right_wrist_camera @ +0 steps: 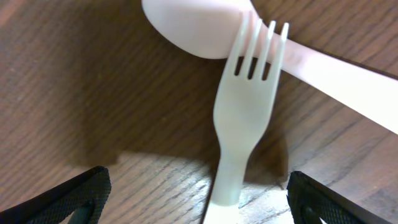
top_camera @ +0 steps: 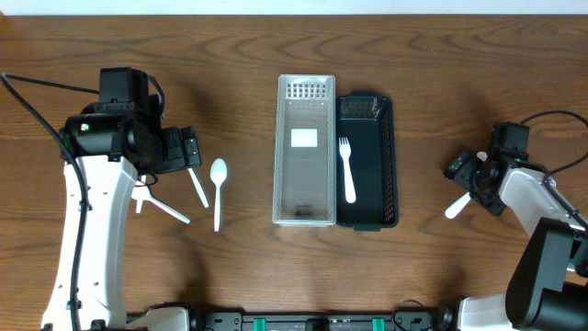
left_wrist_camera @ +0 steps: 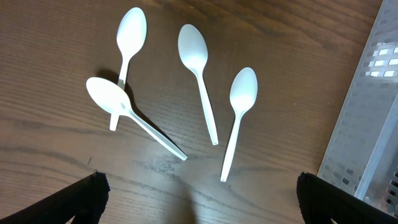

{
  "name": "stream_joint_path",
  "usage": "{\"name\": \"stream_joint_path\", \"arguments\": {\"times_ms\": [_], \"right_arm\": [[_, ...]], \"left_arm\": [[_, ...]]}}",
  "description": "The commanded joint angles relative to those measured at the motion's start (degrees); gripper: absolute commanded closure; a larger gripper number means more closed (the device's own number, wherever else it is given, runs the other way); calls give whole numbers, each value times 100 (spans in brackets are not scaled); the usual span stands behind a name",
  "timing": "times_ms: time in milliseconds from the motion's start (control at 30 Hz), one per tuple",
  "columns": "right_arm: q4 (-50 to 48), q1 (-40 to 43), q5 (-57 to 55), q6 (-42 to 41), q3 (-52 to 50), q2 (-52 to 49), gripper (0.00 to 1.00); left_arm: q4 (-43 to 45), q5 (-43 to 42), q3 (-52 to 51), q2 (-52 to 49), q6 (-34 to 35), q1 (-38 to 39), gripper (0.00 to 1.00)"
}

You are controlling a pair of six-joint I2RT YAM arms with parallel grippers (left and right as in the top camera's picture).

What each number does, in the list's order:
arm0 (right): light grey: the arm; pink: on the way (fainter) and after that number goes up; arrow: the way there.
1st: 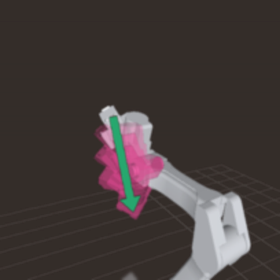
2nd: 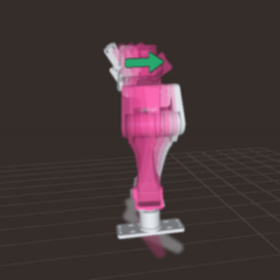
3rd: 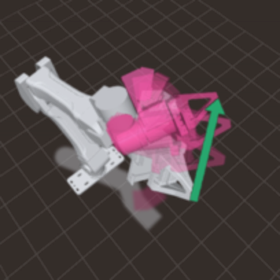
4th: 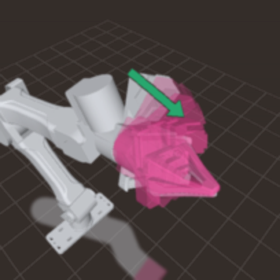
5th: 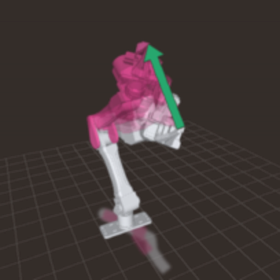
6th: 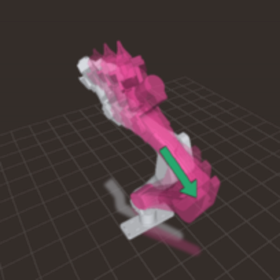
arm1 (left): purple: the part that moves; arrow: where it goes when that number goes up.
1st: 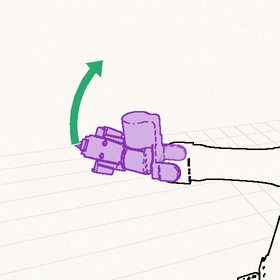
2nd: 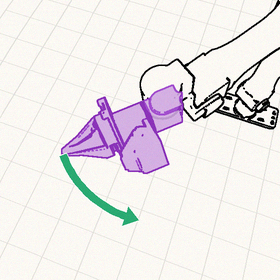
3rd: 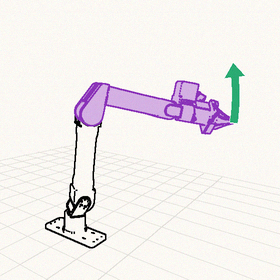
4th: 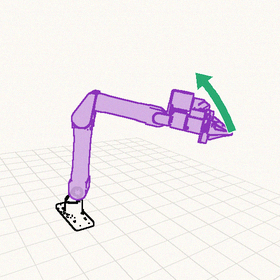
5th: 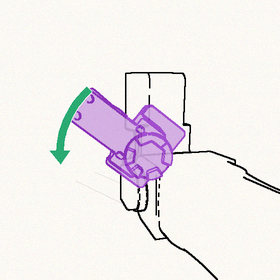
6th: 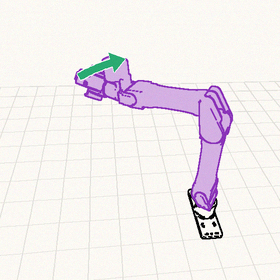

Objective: Pack container
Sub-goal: 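Return the right gripper to the right and grasp another white fork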

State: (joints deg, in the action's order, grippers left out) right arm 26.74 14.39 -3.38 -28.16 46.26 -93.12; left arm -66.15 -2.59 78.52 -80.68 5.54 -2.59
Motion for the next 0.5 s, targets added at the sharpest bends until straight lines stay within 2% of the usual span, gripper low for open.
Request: {"name": "stream_joint_path", "arguments": {"times_ms": [0, 467], "right_arm": [[-24, 24, -267, -52, -87, 9, 6], [-116, 22, -295, -50, -142, -704, 5]], "left_arm": [[-24, 66, 105, -2, -59, -24, 2], [-26, 66, 105, -2, -59, -24, 2]]}}
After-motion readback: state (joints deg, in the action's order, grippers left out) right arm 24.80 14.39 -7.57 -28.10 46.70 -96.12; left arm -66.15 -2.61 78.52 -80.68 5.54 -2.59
